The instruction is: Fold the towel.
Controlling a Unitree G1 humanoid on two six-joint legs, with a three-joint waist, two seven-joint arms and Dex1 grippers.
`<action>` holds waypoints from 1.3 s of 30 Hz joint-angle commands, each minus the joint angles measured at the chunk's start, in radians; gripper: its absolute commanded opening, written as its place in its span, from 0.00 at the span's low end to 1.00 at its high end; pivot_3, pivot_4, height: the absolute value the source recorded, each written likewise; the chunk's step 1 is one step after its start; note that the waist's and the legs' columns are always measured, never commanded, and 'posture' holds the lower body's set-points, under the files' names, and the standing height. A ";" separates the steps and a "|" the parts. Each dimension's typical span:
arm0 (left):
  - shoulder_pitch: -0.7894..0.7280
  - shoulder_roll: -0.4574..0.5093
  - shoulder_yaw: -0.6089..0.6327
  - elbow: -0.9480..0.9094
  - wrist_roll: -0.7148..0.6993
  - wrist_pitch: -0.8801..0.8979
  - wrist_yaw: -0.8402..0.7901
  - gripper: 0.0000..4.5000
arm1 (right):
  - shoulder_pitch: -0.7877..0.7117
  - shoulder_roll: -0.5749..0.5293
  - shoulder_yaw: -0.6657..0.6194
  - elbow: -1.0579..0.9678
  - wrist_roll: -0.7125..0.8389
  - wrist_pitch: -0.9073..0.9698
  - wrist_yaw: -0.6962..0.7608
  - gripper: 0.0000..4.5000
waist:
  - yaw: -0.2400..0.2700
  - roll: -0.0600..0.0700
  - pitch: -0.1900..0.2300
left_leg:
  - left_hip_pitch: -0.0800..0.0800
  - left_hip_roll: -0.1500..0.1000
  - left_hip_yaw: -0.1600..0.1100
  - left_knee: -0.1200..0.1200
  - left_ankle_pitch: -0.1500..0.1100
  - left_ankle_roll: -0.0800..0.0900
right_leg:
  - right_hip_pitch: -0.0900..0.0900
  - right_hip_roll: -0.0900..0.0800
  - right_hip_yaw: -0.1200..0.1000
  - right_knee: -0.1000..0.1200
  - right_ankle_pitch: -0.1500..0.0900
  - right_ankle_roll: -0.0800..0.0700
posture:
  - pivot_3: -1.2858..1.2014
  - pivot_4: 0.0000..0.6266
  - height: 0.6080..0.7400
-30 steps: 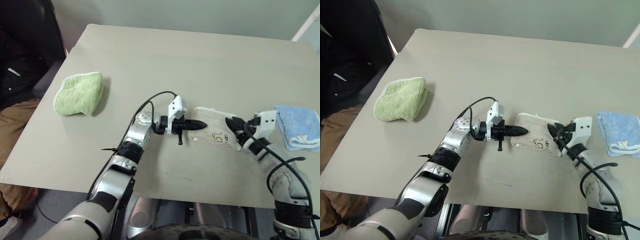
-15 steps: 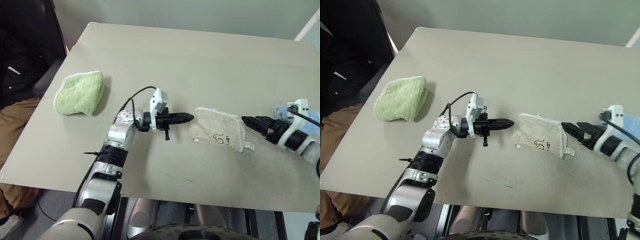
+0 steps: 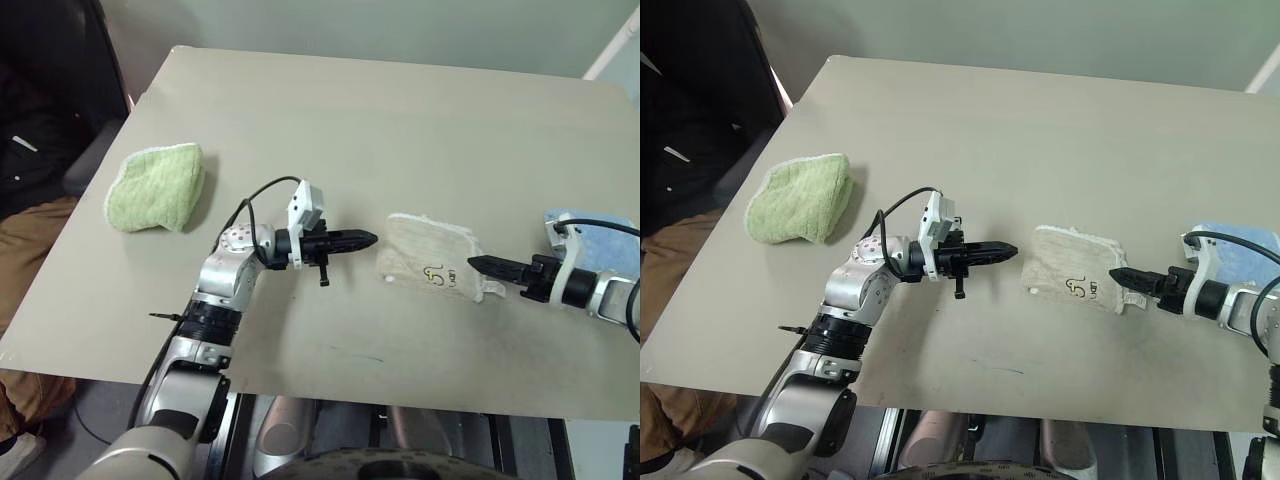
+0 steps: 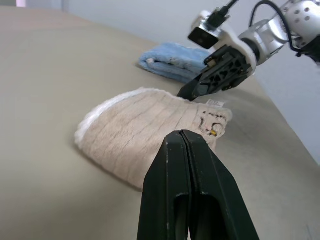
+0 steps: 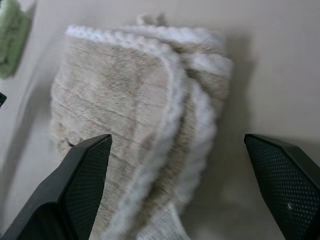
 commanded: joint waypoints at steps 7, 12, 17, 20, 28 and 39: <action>0.007 0.011 0.003 -0.050 -0.016 0.010 0.022 0.00 | -0.060 0.067 0.095 0.001 0.034 0.091 0.103 0.99 | -0.009 0.000 0.000 | 0.000 0.000 0.000 0.000 0.000 -0.001 | 0.000 0.000 -0.001 0.001 0.004 -0.009 | 0.52 0.24 1.00; 0.010 0.009 0.002 -0.047 -0.013 0.003 0.026 0.00 | -0.087 0.094 0.114 0.059 -0.019 0.060 0.092 0.92 | -0.014 0.000 0.000 | 0.001 0.001 0.000 0.000 0.000 -0.001 | 0.000 0.000 -0.001 0.001 0.005 -0.012 | 0.52 0.24 1.00; 0.010 0.009 -0.005 -0.036 -0.005 -0.007 0.029 0.00 | -0.071 0.099 0.094 0.044 -0.032 0.033 0.096 0.57 | -0.014 0.000 0.000 | 0.002 0.001 -0.001 0.000 0.000 -0.001 | 0.000 0.001 -0.001 0.001 0.005 -0.012 | 0.52 0.24 1.00; 0.004 0.006 -0.010 -0.028 0.000 -0.013 0.031 0.00 | -0.058 0.110 0.062 0.030 -0.030 0.016 0.084 0.34 | -0.014 0.000 0.000 | 0.002 0.000 -0.001 0.000 0.000 -0.001 | 0.000 0.000 -0.001 0.001 0.005 -0.012 | 0.52 0.24 1.00; -0.023 -0.010 -0.015 0.020 0.002 -0.035 0.022 0.00 | 0.010 0.154 -0.038 -0.155 0.015 -0.025 0.008 0.01 | -0.010 0.000 0.000 | 0.001 0.000 -0.001 0.000 0.000 -0.001 | 0.000 0.000 -0.001 0.001 0.005 -0.013 | 0.52 0.24 1.00; -0.054 -0.039 -0.023 0.085 0.009 -0.070 0.017 0.00 | -0.005 0.243 -0.430 -0.386 0.243 -0.060 -0.373 0.01 | -0.004 0.000 0.000 | 0.000 0.000 -0.001 0.000 -0.001 0.000 | 0.000 0.000 -0.001 0.000 0.004 -0.012 | 0.52 0.24 1.00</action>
